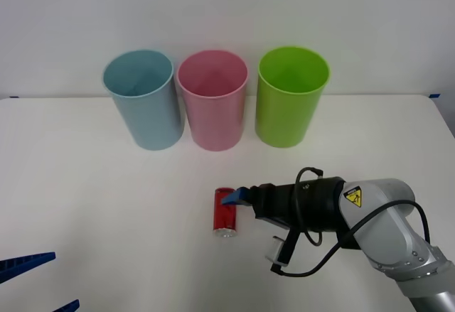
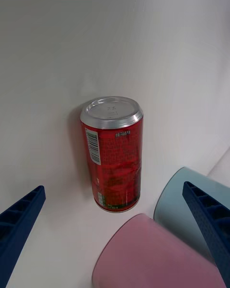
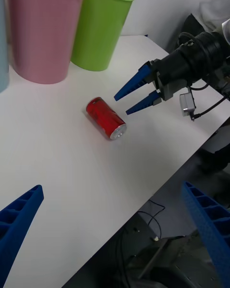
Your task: Put cans in the blue bin and PET bottles in the pink bin and trash in the green bin.
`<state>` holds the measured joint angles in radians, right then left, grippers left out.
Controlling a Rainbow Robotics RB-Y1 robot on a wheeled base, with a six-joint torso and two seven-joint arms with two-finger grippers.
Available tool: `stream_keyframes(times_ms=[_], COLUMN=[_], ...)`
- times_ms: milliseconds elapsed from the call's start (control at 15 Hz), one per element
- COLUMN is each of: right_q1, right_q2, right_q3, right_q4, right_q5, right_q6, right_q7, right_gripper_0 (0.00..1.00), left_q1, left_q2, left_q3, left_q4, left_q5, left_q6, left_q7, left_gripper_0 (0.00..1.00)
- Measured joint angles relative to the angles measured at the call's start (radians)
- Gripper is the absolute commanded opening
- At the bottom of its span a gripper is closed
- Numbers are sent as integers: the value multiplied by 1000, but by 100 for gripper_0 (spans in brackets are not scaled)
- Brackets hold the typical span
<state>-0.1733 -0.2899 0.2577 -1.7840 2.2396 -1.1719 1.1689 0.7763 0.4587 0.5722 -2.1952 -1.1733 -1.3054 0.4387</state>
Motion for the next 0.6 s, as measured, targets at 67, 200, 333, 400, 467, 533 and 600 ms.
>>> stream_keyframes(times_ms=[67,200,333,400,467,533,600], right_q1=[0,0,11,27,29,29,29], right_q2=[0,0,4,11,13,9,6], right_q3=[0,0,3,8,8,8,8], right_q4=[0,0,3,10,12,12,9], right_q5=[0,0,-1,-6,-16,-28,-35], right_q6=[0,0,0,-1,-1,-1,-1], right_q7=[0,0,0,0,0,0,0], right_gripper_0=[100,100,100,100,100,100,100], left_q1=[0,0,0,0,0,0,0], left_q2=[0,0,0,0,0,0,0], left_q3=[0,0,0,0,0,0,0], left_q4=[0,0,0,0,0,0,0], left_q5=[0,0,0,0,0,0,0], left_q6=[0,0,0,0,0,0,0], left_q7=[0,0,0,0,0,0,0], left_gripper_0=[100,100,100,100,100,100,100])
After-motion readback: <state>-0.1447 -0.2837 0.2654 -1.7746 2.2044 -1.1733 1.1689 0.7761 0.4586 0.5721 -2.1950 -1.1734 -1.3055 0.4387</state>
